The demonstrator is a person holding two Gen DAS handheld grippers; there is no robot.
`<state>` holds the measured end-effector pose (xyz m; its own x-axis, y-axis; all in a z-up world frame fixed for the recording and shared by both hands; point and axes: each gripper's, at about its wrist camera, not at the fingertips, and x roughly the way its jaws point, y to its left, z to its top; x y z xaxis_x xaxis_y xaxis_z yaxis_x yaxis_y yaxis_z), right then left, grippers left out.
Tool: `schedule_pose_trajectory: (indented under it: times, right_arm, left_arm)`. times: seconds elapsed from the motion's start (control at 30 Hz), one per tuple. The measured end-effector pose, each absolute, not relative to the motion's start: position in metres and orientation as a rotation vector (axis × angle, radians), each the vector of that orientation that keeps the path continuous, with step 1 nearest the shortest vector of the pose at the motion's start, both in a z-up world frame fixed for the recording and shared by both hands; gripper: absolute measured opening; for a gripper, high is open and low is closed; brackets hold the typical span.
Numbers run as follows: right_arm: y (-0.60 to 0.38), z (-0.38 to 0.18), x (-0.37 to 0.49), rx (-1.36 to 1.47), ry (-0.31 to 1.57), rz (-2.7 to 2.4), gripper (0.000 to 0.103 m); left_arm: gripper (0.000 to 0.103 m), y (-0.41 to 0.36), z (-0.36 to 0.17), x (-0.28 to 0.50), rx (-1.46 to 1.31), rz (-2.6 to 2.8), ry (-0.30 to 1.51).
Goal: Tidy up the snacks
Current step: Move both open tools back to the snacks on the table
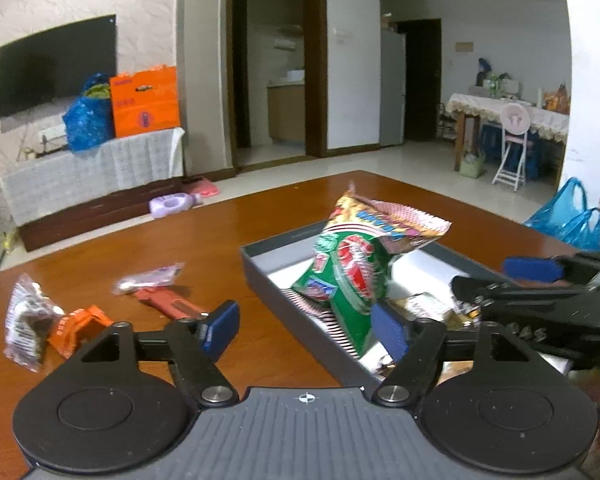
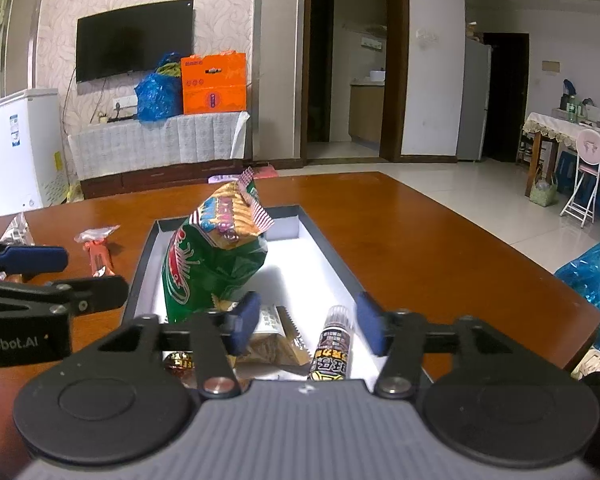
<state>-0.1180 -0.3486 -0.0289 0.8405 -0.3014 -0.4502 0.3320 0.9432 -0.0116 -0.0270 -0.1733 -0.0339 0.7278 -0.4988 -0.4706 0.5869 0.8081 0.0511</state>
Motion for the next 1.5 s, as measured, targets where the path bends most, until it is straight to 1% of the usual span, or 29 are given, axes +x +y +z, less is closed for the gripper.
schedule_pose_trajectory:
  times: [0.13,0.23,0.33,0.37,0.4,0.5,0.67,0.8,0.9,1.07,1.13,1.3,1.43,1.5]
  right_arm:
    - [-0.347,-0.026,-0.122,0.071,0.433,-0.336,0.067]
    - [-0.343,-0.023,-0.125,0.077,0.407,-0.334,0.070]
    - [-0.337,-0.021,-0.127,0.068,0.382,-0.317,0.070]
    - [-0.333,-0.021,-0.127,0.060,0.375,-0.308,0.070]
    - [-0.331,-0.020,-0.128,0.050,0.368,-0.301,0.070]
    - [-0.320,-0.019,-0.130,0.019,0.350,-0.270,0.071]
    - [-0.293,-0.023,-0.128,-0.057,0.346,-0.204,0.077]
    - [-0.275,-0.025,-0.124,-0.096,0.365,-0.148,0.078]
    - [-0.259,-0.023,-0.122,-0.113,0.343,-0.106,0.078]
    - [-0.233,-0.016,-0.111,-0.059,0.312,-0.033,0.083]
    - [-0.222,-0.016,-0.100,-0.035,0.293,-0.007,0.086]
    - [-0.203,-0.021,-0.062,-0.032,0.295,-0.005,0.086]
    - [-0.199,-0.028,-0.023,-0.008,0.369,0.020,0.086]
    - [-0.197,-0.033,-0.001,-0.011,0.412,0.034,0.086]
  left_arm:
    - [0.078,-0.156,-0.030,-0.023,0.196,-0.565,0.455]
    - [0.081,-0.140,-0.025,-0.020,0.161,-0.532,0.457]
    - [0.090,-0.122,-0.019,-0.020,0.139,-0.471,0.414]
    - [0.095,-0.115,-0.017,-0.020,0.137,-0.437,0.392]
    - [0.096,-0.110,-0.017,-0.020,0.139,-0.397,0.372]
    - [0.096,-0.095,-0.012,-0.006,0.116,-0.295,0.354]
    - [0.096,-0.074,-0.004,0.031,-0.004,-0.147,0.395]
    - [0.098,-0.053,-0.005,0.047,0.022,-0.131,0.385]
    - [0.099,-0.042,-0.009,0.050,0.016,-0.147,0.380]
    - [0.099,-0.042,-0.021,0.046,0.134,-0.187,0.368]
    - [0.099,-0.044,-0.020,0.043,0.177,-0.199,0.346]
    - [0.098,-0.038,-0.020,0.044,0.191,-0.243,0.320]
    - [0.097,-0.032,-0.028,0.059,0.172,-0.260,0.354]
    - [0.095,-0.029,-0.031,0.067,0.144,-0.266,0.382]
